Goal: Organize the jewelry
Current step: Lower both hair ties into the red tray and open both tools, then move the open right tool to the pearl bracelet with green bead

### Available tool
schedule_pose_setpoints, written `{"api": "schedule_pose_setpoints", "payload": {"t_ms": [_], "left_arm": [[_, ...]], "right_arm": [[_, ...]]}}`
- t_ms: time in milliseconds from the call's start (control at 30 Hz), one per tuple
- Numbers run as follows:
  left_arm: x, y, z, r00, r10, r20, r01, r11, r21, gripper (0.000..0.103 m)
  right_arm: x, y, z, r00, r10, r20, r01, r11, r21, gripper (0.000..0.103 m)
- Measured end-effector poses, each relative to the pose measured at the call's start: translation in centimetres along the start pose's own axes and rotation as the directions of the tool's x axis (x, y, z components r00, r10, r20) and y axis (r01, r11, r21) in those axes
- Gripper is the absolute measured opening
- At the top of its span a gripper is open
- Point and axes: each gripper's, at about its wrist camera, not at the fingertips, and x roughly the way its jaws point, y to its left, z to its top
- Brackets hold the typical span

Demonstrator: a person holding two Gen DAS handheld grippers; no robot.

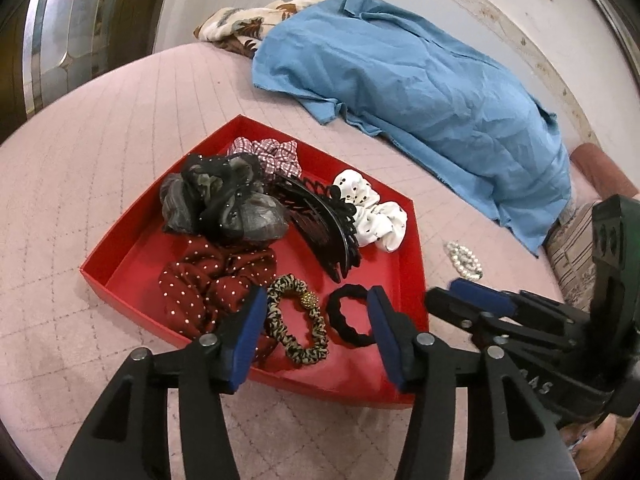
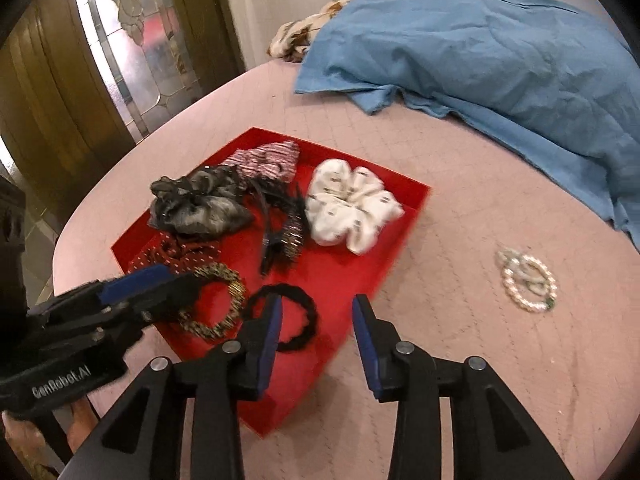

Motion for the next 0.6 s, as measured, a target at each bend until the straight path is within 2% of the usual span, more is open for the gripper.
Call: {"api": "schedule_pose_setpoints", "payload": {"t_ms": [133,267,400,600], "left_arm": [[0.1,-0.5,-0.2,0.999,0.036,-0.006,-0.036,0.999,0.020,0.054],[-0.1,-0.6,-0.5,0.995,0.104,0.005,-0.104,0.994,0.038,0.056],[-0.3,-0.8,-0.8,0.979,0.201,0.031,-0.203,0.977,0.060,0.063],[-0.5,-1.4,-1.2,0.974,0.222,0.044,-0.225,0.969,0.098,0.067]], "right_arm": [[-0.8,-2.1,-1.3,1.000,-0.024,-0.011,0.024,0.998,0.052,0.039],[-1.7,-4.1,-2.6,0.999,-0.045,-0.016,0.046,0.993,0.108,0.039],[-2.6,-5.6,-3.5,0.998,-0.060,-0.022,0.062,0.987,0.146,0.039],[-3.5,-7.9,-4.3,0.994,-0.108,-0.032,0.112,0.979,0.171,0.042]]}}
